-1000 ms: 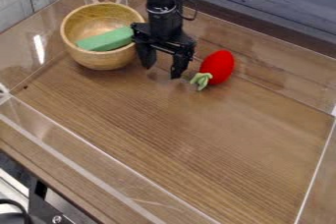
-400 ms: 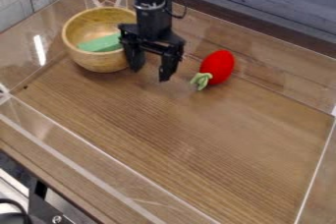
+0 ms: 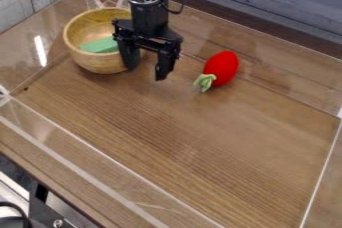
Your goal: Move the red object to the left side of the table
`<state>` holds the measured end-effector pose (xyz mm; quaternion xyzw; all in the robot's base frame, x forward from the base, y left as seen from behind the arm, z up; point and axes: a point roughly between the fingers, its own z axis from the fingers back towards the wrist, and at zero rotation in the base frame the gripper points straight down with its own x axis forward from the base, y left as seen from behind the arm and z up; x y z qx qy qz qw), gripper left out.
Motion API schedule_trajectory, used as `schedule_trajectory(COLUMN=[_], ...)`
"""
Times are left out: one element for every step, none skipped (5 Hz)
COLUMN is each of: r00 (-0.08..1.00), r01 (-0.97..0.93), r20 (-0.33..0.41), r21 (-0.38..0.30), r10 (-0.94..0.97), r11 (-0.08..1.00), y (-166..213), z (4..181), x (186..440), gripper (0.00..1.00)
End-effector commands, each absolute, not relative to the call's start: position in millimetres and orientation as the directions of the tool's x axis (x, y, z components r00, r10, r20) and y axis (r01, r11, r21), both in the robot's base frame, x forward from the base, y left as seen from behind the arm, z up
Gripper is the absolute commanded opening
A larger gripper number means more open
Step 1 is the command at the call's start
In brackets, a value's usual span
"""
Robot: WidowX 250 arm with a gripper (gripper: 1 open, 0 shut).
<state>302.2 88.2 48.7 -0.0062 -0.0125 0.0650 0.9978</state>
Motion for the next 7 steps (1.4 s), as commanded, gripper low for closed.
schedule_trajectory(r00=[0.986,0.986,0.986,0.986,0.986,0.986,0.986], r01=[-0.137,-0.139,-0.14,-0.141,-0.14,-0.14,-0.139], r20=[0.092,0.092,0.092,0.094,0.096,0.097,0.097], r21=[0.007,0.009,0.009,0.008,0.007,0.006,0.005], r10=[0.136,0.138,0.139,0.139,0.139,0.139,0.138], r11=[0.99,0.99,0.99,0.99,0.99,0.99,0.99], y=[90.7,88.4,85.5,83.3,81.1,79.2,77.3], z=[70.4,69.6,69.5,69.8,70.3,70.3,70.5], x=[305.7,306.2,306.6,307.4,308.0,308.5,308.4], gripper=[1.0,1.0,1.0,1.0,1.0,1.0,1.0])
